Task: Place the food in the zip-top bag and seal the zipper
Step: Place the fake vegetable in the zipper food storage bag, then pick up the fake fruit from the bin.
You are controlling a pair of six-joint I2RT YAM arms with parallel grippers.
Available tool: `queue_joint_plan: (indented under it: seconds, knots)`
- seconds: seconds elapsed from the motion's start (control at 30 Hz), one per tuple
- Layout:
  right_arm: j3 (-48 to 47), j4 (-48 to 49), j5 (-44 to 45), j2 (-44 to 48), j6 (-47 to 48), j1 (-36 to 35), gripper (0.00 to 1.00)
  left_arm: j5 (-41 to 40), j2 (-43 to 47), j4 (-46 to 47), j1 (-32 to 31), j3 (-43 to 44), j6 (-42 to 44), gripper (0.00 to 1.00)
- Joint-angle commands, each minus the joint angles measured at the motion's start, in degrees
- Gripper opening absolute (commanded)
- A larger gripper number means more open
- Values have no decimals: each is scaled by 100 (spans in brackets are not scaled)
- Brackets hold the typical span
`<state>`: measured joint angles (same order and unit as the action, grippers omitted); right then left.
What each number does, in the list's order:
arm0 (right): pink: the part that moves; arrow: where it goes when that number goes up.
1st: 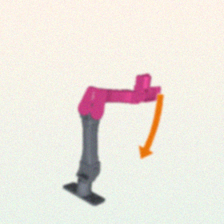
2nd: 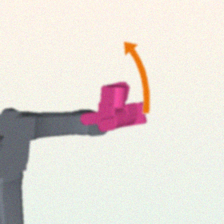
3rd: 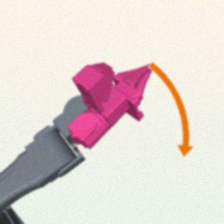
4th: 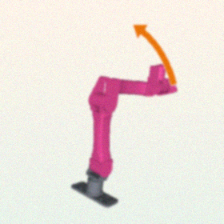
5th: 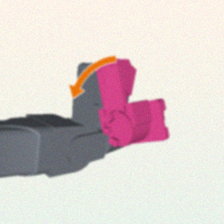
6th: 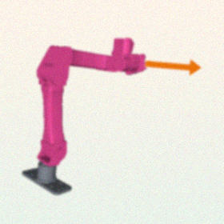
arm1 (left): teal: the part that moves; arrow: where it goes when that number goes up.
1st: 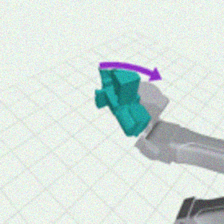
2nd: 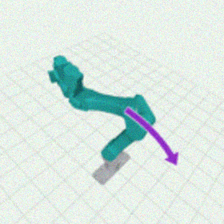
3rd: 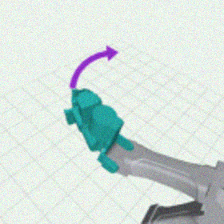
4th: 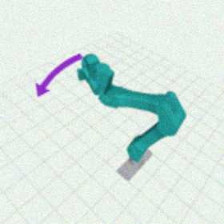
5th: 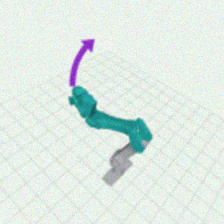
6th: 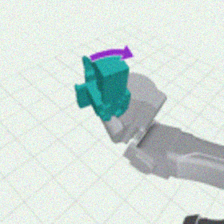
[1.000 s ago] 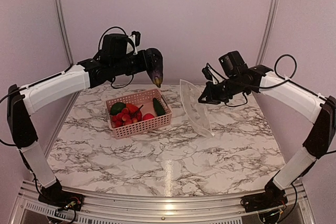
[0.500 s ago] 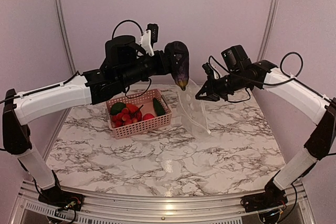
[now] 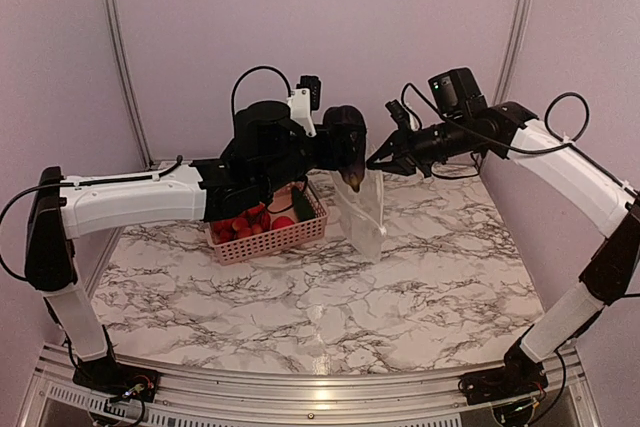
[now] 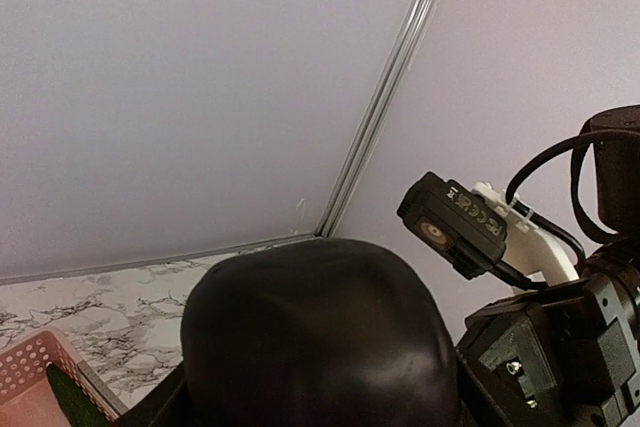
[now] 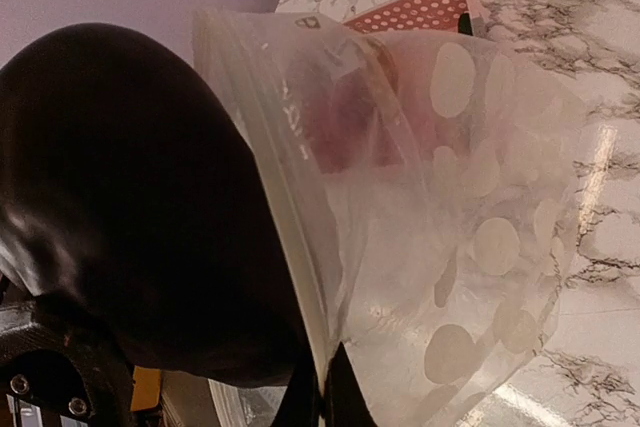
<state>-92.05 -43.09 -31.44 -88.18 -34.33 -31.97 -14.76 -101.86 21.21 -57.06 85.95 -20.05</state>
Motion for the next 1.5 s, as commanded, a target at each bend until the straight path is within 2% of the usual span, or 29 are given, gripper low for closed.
queue_joint_plan:
  seconds: [0.0, 0.07, 0.1, 0.33, 0.57, 0.67, 0.77, 0.9, 1.0, 1.13, 1.2, 1.27, 1.37, 1.47]
  knots:
    - [-216, 85, -111, -32, -178, 24, 0, -416, -93, 194, -36, 10, 46, 72]
    - [-212, 133, -103, -32, -204, 28, 0, -474, -110, 156, -50, 73, 26, 94]
    - [-212, 148, -100, -46, -215, 32, 0, -500, -112, 112, -58, 153, 42, 98]
    - [-77, 279, -3, -87, -167, 108, 0, -295, -80, -86, -80, 828, 113, 99]
    - [-85, 160, 128, -179, 135, 407, 0, 357, 77, -653, 117, 1383, -469, 99]
    - [-312, -254, 372, -243, 439, 785, 0, 427, 315, -927, 278, 1241, -741, 99]
    - [-863, -781, 989, -331, 899, 1157, 0, 399, 719, -1231, 455, 850, -784, 99]
    - [-1462, -1242, 1679, -486, 1434, 1298, 0, 734, 1151, -1844, 692, 263, -774, 99]
    - [-1167, -1110, 1790, -497, 1622, 1290, 0, 567, 1363, -2606, 738, -71, -690, 99]
    - [-35, -495, 1709, -311, 1539, 1184, 0, 995, 1509, -3018, 732, -336, -243, 99]
    - [401, -271, 1617, -279, 1473, 1064, 0, 753, 1556, -3218, 731, -403, -317, 99]
    - [650, -152, 1555, -285, 1466, 888, 0, 176, 1685, -3356, 726, -577, -479, 99]
    - [830, -75, 1443, -324, 1519, 626, 0, -863, 1800, -3573, 745, -849, -547, 99]
    - [1100, 159, 1108, -278, 1487, 459, 0, -2416, 1757, -4029, 869, -1046, -859, 99]
